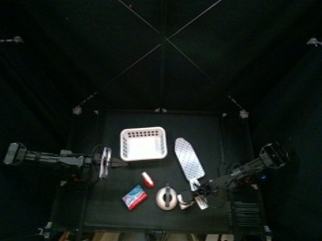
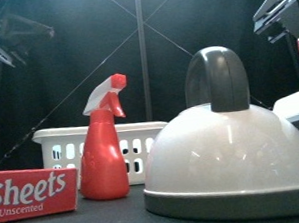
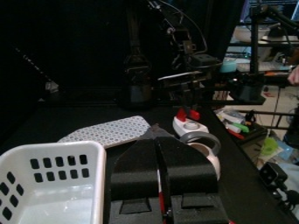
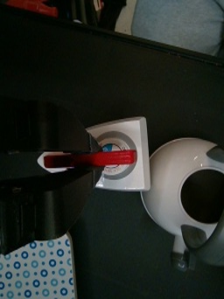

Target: Place iron on board

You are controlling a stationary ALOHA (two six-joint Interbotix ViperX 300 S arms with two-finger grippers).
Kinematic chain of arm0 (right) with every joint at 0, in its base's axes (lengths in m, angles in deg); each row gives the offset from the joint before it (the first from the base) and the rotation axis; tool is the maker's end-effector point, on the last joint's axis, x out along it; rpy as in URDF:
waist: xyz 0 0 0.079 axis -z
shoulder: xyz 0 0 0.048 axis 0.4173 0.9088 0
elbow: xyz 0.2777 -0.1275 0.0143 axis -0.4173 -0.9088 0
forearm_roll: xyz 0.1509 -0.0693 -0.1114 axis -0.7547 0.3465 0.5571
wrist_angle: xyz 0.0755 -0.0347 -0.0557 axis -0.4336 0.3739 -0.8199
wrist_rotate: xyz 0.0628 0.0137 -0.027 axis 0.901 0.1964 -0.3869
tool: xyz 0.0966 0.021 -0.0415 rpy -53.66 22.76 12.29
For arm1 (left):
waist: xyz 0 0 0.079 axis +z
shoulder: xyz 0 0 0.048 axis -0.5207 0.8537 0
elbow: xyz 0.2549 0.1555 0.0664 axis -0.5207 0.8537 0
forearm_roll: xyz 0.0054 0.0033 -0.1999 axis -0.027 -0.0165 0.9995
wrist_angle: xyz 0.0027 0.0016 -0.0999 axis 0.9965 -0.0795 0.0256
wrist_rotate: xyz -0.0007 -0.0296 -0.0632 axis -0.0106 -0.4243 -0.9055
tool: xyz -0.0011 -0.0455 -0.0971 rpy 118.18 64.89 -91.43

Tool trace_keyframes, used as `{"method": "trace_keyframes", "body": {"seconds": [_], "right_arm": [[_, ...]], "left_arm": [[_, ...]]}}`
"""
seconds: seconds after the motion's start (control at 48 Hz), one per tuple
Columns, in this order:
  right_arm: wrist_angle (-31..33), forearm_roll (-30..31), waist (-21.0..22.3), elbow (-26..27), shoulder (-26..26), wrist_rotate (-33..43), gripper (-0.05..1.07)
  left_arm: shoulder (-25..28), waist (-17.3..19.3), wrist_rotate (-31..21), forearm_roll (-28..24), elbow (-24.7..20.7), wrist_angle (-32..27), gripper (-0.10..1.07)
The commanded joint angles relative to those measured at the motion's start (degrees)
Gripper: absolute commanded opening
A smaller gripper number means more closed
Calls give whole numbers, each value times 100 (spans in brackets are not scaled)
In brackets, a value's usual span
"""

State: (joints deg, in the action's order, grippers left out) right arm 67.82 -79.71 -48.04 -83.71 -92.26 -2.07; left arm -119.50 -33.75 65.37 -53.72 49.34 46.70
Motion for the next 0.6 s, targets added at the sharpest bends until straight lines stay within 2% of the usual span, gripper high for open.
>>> {"method": "trace_keyframes", "body": {"seconds": [0.0,0.188,0.396,0.583], "right_arm": [[-44,-9,123,26,-299,9,44],[123,-53,765,-26,-624,26,44],[352,-325,1723,88,-853,26,44],[369,-167,2602,62,-1099,26,44]], "left_arm": [[18,0,9,0,-79,62,-1],[9,9,9,0,-123,62,-1],[9,18,0,0,-141,62,-1],[9,79,26,-9,-237,62,-1]]}}
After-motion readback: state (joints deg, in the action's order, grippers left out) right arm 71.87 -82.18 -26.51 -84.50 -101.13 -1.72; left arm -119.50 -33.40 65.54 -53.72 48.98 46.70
